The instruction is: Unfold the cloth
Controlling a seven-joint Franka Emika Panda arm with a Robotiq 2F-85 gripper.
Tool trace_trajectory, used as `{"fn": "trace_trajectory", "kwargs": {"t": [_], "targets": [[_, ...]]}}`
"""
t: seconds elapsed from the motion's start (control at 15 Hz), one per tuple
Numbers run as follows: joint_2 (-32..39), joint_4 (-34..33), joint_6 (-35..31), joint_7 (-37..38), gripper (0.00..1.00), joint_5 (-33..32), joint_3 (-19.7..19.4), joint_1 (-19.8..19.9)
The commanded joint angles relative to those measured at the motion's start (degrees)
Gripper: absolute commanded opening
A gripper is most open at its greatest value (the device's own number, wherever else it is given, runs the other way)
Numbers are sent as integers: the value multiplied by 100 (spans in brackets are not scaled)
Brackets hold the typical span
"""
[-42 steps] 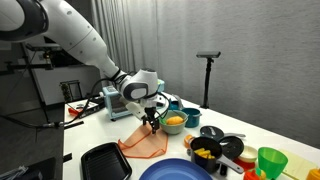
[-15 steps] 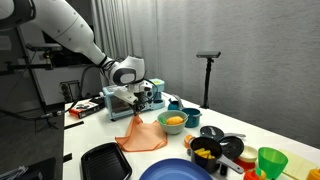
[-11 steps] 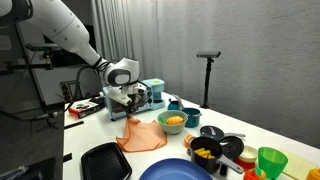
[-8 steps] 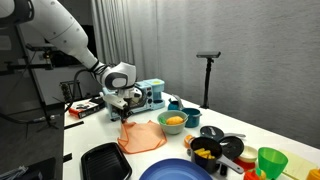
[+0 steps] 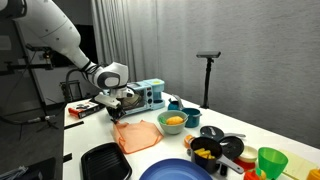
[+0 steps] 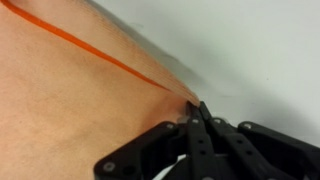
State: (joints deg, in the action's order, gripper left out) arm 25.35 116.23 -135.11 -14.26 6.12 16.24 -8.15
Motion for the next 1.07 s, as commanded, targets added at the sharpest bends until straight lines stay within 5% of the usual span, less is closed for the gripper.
{"fn": "trace_trajectory", "kwargs": {"t": [0.0, 0.2, 0.53, 0.6, 0.67, 0.73, 0.87, 1.0], "targets": [[-871, 566, 109, -746, 1, 193, 251, 119], [-1911, 1337, 558, -1709, 1, 693, 423, 304], [-3288, 2272, 2619, -2291, 1, 258, -143, 97], [-3566, 2493, 2876, -2487, 27, 144, -261, 79], [-3843, 2709, 3160, -2613, 1, -56, -388, 69], [-4119, 2906, 3436, -2646, 31, -194, -524, 75], [-4719, 3308, 3826, -2855, 32, -508, -815, 85], [-5324, 3664, 4190, -3017, 46, -837, -1125, 110]]}}
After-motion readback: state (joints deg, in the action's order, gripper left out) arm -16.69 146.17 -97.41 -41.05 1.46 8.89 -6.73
